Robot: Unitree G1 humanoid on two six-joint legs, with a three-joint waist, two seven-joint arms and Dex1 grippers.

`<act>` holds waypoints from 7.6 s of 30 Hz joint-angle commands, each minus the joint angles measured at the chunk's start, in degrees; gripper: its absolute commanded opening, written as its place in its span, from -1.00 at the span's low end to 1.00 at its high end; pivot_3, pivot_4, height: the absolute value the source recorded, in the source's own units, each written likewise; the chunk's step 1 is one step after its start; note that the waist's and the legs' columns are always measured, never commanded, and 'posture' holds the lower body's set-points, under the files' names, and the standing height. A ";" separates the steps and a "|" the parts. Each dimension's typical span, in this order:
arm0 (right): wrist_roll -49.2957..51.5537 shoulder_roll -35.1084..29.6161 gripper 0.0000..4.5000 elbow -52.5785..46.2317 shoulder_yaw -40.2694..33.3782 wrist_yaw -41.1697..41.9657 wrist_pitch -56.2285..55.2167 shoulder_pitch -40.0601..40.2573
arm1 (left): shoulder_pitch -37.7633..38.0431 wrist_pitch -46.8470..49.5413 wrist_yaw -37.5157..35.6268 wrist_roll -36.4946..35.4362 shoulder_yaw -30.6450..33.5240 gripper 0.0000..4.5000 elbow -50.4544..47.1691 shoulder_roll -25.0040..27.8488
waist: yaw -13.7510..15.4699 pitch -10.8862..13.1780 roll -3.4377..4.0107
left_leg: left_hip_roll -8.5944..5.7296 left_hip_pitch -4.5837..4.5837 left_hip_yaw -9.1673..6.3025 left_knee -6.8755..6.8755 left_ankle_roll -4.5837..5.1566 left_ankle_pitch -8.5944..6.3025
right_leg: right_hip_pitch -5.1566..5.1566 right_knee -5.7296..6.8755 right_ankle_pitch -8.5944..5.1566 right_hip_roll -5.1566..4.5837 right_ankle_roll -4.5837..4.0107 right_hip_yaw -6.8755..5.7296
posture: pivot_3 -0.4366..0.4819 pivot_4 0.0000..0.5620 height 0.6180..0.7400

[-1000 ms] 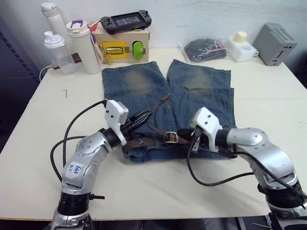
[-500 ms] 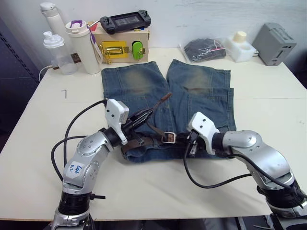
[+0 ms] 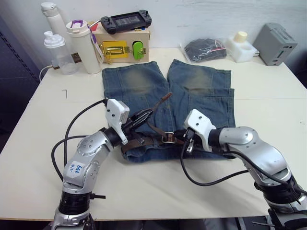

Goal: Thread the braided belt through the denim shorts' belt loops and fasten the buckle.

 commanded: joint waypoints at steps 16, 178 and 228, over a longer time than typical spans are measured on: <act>-0.13 3.00 -0.98 -1.71 3.12 -1.68 0.15 -6.27 | -0.45 -1.23 0.33 -0.19 0.03 -1.00 -1.32 0.53 | -0.09 0.00 0.00 | 0.00 0.00 0.00 0.00 0.00 0.00 | -0.01 0.01 0.00 0.01 0.00 0.00 | -0.05 -0.47 -0.56; -20.89 4.42 -0.98 23.33 22.44 30.72 -16.97 -18.82 | 3.50 -5.64 -0.50 2.72 -2.08 -1.00 -4.37 3.98 | -0.76 0.22 -0.20 | 0.28 1.07 0.07 -1.04 -0.15 0.09 | 0.89 -1.01 0.00 0.21 0.00 -0.08 | -0.05 -0.47 -0.56; -36.75 19.85 -0.98 39.14 35.76 40.57 -24.13 -15.03 | -49.43 -23.61 -37.59 4.80 -8.86 -1.00 36.33 -4.41 | -2.69 -1.42 -0.48 | 1.08 3.19 0.03 -2.81 -0.97 0.14 | 2.03 -1.95 0.01 1.04 -0.04 -0.08 | -0.05 -0.47 -0.56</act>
